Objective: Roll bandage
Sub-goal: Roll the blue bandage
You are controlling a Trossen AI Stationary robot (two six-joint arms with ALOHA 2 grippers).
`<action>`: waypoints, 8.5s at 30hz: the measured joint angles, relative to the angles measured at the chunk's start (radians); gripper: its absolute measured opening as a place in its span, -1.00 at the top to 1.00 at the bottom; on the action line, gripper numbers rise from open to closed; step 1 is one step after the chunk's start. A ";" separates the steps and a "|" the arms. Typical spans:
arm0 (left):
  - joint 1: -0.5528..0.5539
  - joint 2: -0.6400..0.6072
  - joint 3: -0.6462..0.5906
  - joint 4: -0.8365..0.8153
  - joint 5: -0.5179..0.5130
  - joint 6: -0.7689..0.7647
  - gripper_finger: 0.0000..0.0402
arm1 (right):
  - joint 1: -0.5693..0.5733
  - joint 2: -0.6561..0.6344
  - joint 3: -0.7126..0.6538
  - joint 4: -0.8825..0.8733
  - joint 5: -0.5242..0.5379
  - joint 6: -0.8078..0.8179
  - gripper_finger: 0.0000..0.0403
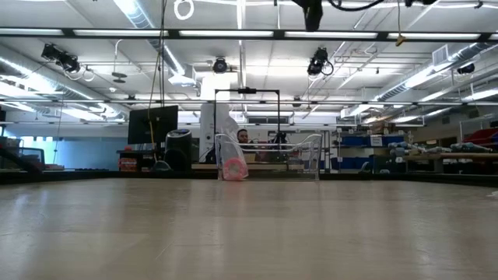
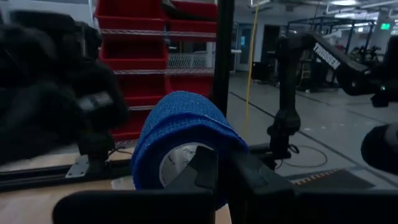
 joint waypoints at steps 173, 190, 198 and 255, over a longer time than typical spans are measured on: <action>0.066 0.037 0.231 -0.179 -0.151 0.309 0.91 | 0.255 0.063 0.052 -0.351 0.179 -0.120 1.00; 0.095 0.010 0.081 -0.167 -0.285 0.332 0.91 | 0.424 0.059 0.157 -0.301 0.368 -0.150 1.00; 0.092 0.010 0.038 -0.151 -0.287 0.337 0.91 | 0.408 0.059 0.234 -0.301 0.388 -0.211 1.00; 0.034 0.064 0.068 -0.204 -0.205 0.354 0.91 | 0.238 0.067 0.291 -0.231 0.358 -0.170 0.20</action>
